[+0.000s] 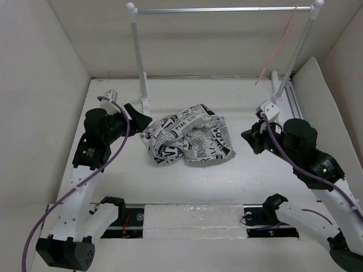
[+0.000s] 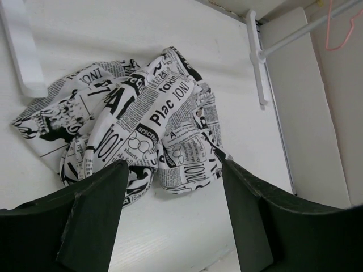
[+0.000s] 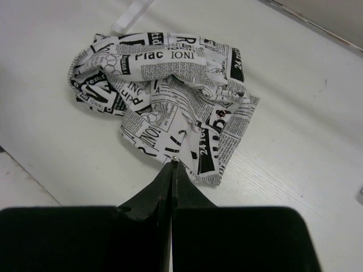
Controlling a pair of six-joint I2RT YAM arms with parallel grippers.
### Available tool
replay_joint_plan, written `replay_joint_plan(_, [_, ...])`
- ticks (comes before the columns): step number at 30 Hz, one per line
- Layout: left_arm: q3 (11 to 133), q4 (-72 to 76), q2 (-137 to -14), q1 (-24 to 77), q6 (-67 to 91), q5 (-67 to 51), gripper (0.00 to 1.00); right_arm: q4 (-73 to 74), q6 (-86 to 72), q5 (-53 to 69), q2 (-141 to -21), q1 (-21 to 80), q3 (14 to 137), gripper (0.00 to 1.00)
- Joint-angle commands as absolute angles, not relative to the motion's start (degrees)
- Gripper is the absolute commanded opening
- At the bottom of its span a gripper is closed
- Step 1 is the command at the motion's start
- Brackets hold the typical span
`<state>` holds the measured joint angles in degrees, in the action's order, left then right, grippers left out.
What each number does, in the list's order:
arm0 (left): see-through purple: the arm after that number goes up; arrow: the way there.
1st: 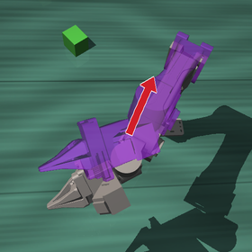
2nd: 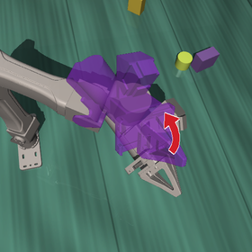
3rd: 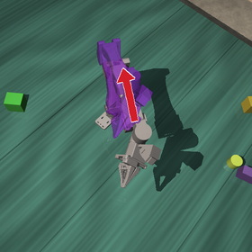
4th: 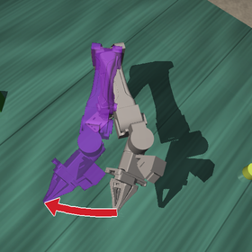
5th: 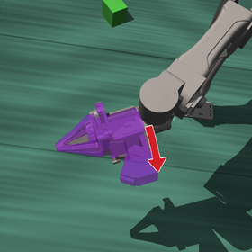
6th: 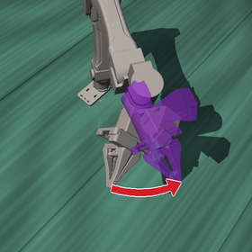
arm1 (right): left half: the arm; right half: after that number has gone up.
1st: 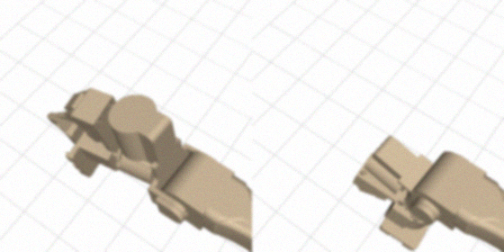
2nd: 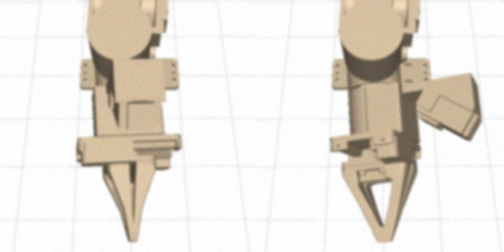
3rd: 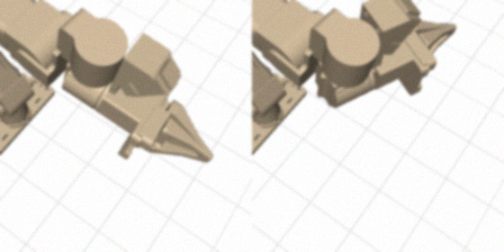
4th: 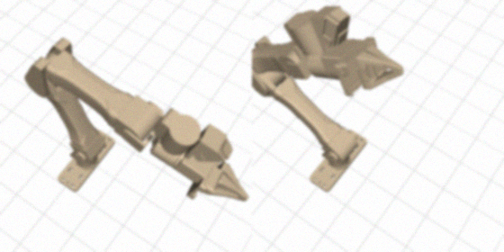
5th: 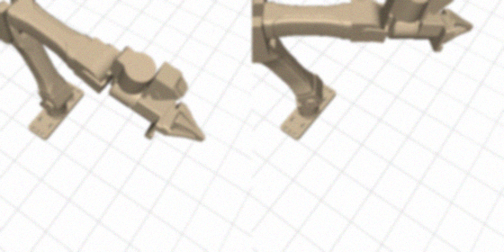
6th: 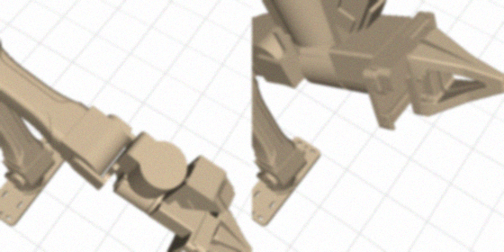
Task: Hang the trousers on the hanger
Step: Flatten out the trousers at the center of the board.
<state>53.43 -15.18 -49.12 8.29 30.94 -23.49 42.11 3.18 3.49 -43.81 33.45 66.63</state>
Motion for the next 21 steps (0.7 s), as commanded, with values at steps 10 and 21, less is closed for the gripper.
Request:
replay_joint_plan(10, [54.06, -23.19, -47.20, 8.44, 30.59, -14.32, 0.46, 43.33, 1.59, 1.84, -41.40, 33.93, 64.17, 0.78])
replay_joint_plan(21, [38.06, -18.02, -49.46, 8.96, 32.87, -10.82, 0.15, 30.97, -3.07, 1.75, -52.81, 25.50, 49.06, 0.68])
